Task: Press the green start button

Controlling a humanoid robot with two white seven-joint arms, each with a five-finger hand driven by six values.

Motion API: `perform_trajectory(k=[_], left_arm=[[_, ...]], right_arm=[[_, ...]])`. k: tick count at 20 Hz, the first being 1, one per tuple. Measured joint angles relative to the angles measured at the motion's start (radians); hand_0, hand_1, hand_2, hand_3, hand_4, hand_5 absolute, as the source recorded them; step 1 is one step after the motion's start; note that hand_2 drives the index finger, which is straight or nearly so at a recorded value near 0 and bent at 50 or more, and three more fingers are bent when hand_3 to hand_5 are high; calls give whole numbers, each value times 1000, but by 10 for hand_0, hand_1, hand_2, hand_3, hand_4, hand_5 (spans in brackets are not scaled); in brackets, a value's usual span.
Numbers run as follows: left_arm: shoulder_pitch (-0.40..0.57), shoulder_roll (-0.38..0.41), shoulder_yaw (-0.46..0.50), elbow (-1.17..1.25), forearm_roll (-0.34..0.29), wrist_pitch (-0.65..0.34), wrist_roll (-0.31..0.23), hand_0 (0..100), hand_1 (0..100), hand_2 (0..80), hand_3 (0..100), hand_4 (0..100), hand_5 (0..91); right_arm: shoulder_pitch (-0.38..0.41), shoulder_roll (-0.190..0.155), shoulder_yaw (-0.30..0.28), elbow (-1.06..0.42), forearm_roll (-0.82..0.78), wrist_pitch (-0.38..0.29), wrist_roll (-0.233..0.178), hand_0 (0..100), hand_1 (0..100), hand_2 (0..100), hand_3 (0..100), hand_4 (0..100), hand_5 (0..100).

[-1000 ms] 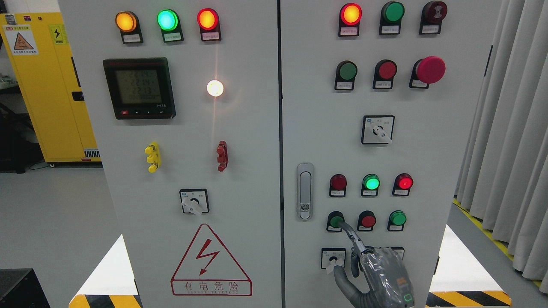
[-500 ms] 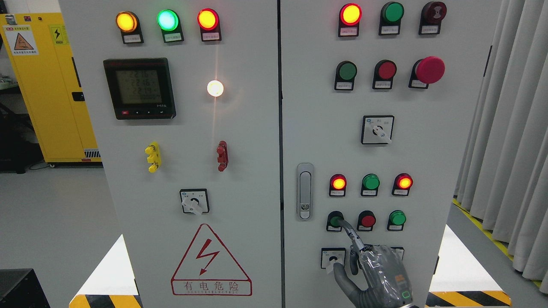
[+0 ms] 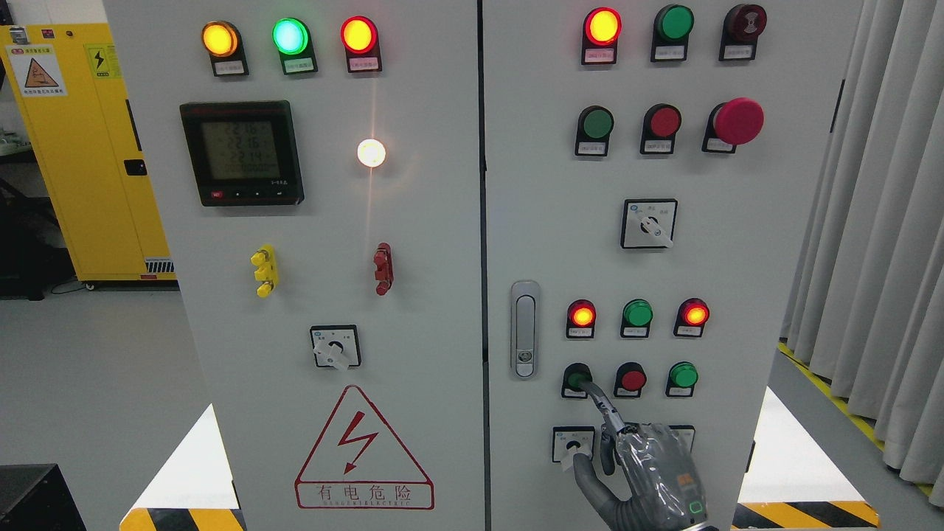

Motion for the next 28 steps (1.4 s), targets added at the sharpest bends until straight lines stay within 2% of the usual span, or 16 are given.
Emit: perform_trajectory(k=[6, 13, 19, 21, 22, 24, 26, 27, 28], left_arm=[[0, 0, 0, 0, 0, 0, 0, 120, 556, 0, 0, 0, 0], [0, 0, 0, 0, 0, 0, 0, 120, 556, 0, 0, 0, 0], [0, 0, 0, 0, 0, 0, 0, 120, 556, 0, 0, 0, 0], [0, 0, 0, 0, 0, 0, 0, 120, 556, 0, 0, 0, 0], [0, 0, 0, 0, 0, 0, 0, 120, 556, 0, 0, 0, 0], [0, 0, 0, 0, 0, 0, 0, 120, 556, 0, 0, 0, 0], [0, 0, 0, 0, 0, 0, 0, 120, 556, 0, 0, 0, 0], [0, 0, 0, 0, 0, 0, 0, 120, 556, 0, 0, 0, 0], [0, 0, 0, 0, 0, 0, 0, 120, 556, 0, 0, 0, 0]], right_arm=[[3, 0, -1, -7, -7, 2, 5, 686, 832, 0, 923, 929, 1000], [42, 0, 0, -49, -20, -4, -2, 754, 821, 2, 924, 932, 1000], [85, 0, 8, -114, -143, -12, -10, 769, 816, 49, 919, 946, 1000], [108, 0, 17, -137, -212, -12, -13, 776, 821, 62, 904, 926, 925], [122, 0, 25, -150, -250, -13, -14, 772, 823, 73, 884, 877, 900], [149, 0, 42, -171, -328, -13, -10, 745, 817, 78, 728, 750, 829], [172, 0, 59, -191, -403, -13, -3, 780, 798, 68, 494, 550, 622], [182, 0, 66, -200, -435, -13, -3, 785, 796, 63, 446, 509, 567], [194, 0, 75, -211, -474, -14, -1, 862, 767, 32, 302, 360, 360]])
